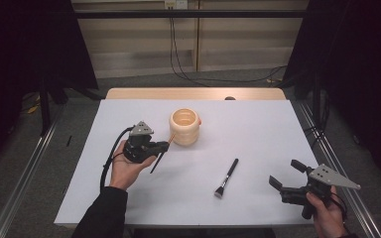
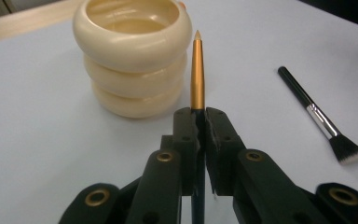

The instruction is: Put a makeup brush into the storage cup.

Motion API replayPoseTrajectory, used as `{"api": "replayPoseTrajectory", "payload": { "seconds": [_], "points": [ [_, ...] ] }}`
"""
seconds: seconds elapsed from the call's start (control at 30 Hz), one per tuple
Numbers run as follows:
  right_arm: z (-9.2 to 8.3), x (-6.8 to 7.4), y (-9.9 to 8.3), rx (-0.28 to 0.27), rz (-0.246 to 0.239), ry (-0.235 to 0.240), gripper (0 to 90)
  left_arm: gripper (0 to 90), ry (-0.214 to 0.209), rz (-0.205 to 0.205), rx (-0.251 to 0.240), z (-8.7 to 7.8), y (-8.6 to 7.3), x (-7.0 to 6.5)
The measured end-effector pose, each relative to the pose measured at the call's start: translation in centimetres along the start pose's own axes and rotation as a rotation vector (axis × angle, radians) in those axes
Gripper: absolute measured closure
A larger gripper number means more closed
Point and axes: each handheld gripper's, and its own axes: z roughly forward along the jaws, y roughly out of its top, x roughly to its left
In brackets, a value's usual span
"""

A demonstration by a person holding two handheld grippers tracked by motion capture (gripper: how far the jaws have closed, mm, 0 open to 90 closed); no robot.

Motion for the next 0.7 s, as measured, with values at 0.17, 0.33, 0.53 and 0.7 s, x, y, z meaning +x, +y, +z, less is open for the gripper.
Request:
{"api": "replayPoseTrajectory", "payload": {
  "seconds": [0.17, 0.33, 0.53, 0.7],
  "points": [
    [0.0, 0.0, 0.0, -0.001, 0.000, 0.000, 0.4, 83.7, 0.000, -0.009, -0.040, -0.5, 0.1, -0.2],
    [0.0, 0.0, 0.0, 0.003, -0.001, 0.000, 0.3, 83.7, 0.006, -0.019, -0.091, -1.1, 0.3, -0.3],
    [0.0, 0.0, 0.0, -0.002, 0.002, 0.004, 0.3, 83.7, -0.013, -0.014, -0.166, -1.4, 0.1, -0.6],
    [0.0, 0.0, 0.0, -0.004, 0.000, 0.005, 0.3, 83.7, -0.023, -0.011, -0.222, -1.7, 0.2, -0.7]
  ]
}}
